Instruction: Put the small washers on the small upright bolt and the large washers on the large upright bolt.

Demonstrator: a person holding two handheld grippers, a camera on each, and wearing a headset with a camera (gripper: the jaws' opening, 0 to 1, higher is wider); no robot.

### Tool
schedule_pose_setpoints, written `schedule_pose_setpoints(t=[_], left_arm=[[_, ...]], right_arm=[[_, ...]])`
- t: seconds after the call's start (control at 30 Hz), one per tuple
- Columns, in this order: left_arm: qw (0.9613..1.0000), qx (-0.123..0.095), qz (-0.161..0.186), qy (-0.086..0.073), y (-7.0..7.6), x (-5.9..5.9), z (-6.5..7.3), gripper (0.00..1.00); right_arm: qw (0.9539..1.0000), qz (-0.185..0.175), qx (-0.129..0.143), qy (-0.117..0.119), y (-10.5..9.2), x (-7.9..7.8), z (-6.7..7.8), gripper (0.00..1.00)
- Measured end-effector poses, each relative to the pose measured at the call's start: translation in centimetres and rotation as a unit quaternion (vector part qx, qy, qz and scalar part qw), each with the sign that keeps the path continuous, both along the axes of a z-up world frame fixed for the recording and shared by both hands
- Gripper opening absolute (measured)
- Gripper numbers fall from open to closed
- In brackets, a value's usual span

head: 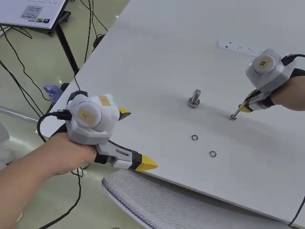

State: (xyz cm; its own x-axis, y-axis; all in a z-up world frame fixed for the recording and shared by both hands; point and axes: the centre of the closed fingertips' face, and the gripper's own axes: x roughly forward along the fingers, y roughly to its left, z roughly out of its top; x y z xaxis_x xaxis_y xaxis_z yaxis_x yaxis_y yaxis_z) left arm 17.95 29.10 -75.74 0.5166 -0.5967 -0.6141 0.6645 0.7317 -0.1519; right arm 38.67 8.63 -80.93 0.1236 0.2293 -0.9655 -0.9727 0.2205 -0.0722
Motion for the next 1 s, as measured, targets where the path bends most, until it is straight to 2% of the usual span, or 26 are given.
schedule_pose_setpoints(t=[0.4,0.73,1.0], left_arm=[[1.0,-0.002,-0.005,0.001,-0.1,0.5,-0.1,1.0],[1.0,0.0,-0.007,0.007,0.0,0.7,-0.6,0.99],[1.0,-0.002,-0.004,0.004,0.0,1.0,-0.6,0.99]], right_arm=[[1.0,-0.003,0.001,0.006,0.2,-0.1,-0.6,0.12],[1.0,0.001,-0.003,0.01,0.2,-0.1,-1.4,0.12],[0.9999,0.005,-0.004,0.01,0.3,-0.1,-2.0,0.12]])
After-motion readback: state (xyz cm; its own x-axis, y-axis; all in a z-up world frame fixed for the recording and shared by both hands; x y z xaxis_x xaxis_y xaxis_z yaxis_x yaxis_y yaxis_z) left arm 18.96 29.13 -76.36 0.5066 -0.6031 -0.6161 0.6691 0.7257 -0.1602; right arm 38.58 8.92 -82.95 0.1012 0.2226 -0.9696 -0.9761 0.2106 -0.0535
